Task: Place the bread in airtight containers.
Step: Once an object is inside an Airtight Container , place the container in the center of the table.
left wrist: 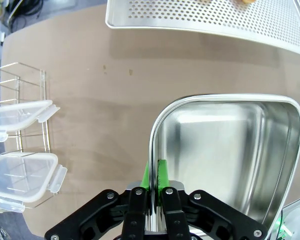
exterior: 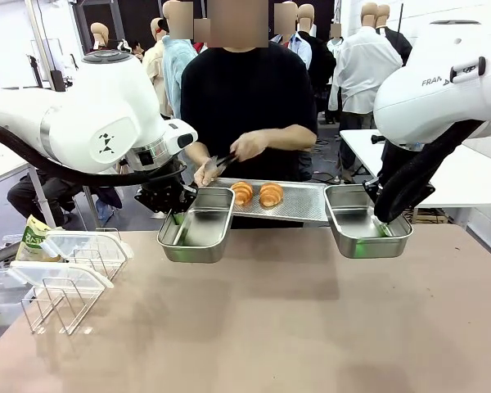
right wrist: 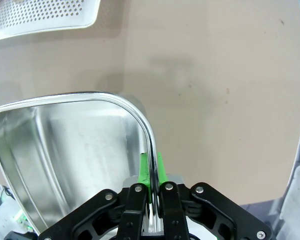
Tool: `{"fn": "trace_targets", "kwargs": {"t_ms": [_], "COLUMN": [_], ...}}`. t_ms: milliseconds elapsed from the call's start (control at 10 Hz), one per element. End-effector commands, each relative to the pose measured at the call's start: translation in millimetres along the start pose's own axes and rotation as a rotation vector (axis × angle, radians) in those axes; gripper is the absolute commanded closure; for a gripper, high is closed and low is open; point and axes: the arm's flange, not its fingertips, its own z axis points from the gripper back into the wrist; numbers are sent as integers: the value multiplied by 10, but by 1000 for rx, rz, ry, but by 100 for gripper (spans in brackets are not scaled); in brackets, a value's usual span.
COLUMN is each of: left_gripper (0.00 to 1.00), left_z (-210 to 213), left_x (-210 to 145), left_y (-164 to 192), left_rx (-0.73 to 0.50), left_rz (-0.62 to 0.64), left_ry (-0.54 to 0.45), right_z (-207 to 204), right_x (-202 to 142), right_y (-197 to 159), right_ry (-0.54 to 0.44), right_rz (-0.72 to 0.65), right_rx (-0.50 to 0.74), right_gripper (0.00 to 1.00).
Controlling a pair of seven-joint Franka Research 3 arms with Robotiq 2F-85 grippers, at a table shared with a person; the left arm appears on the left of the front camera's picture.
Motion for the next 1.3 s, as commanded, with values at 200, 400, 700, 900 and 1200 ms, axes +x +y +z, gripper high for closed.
{"fn": "trace_targets", "kwargs": {"t_ms": [200,400,700,900,1200], "left_gripper": [100,100,100,100,100], "left_z": [39,39,39,39,39], "left_x": [13,13,13,13,13], "left_y": [14,14,14,14,14], "left_rx": [3,3,3,3,3], "left_rz": [-8,-8,-8,-8,-8], "left_ry": [-10,-10,-10,-10,-10], "right_z": [25,25,25,25,25], "right_x": [3,3,3,3,3], "right_y": [-7,-7,-7,-7,-7], "right_ry": [-8,-8,-8,-8,-8], "right_rz": [-4,-4,-4,-4,-4], "right_rx": [4,4,4,4,4], "right_gripper": [100,100,100,100,100]}}
